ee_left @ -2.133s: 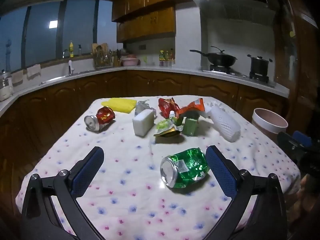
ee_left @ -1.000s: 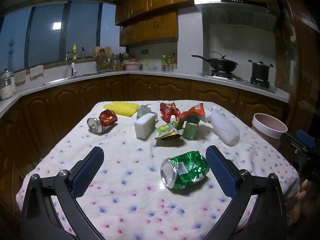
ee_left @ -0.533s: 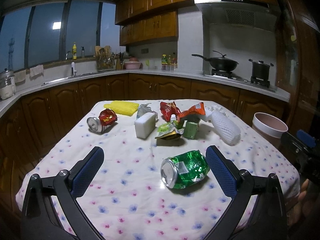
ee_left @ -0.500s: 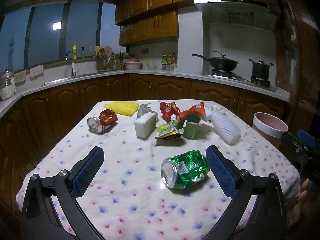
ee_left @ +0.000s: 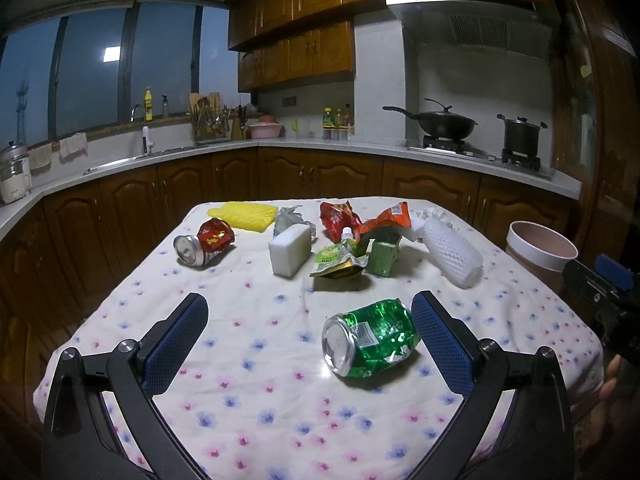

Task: Collect trash

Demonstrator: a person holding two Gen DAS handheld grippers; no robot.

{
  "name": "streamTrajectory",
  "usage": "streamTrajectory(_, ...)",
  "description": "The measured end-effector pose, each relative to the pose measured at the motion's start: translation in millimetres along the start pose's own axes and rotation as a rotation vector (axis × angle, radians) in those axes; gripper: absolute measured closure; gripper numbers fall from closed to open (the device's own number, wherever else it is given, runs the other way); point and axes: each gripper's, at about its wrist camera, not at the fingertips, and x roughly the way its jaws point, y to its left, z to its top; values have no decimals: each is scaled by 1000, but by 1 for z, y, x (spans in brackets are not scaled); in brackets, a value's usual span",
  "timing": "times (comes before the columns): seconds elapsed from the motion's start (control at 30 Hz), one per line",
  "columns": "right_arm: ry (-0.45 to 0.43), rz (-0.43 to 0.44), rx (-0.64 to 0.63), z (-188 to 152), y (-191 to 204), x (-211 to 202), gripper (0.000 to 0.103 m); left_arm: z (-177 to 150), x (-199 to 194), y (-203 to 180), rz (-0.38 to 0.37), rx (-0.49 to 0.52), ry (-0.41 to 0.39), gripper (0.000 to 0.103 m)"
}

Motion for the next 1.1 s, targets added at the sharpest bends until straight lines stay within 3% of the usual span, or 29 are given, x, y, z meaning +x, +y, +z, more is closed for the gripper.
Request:
streamTrajectory(0.67,21,14,8,-2,4,3,0,0,16,2,-19,-10,40,0)
streamTrajectory(0.93,83,89,32,13,-6,27,0,26,45,10,-72,-23,99,0)
streamTrajectory(1.1,123,117,63,24,-16,47,0,40,65,-1,-98,20,132,0)
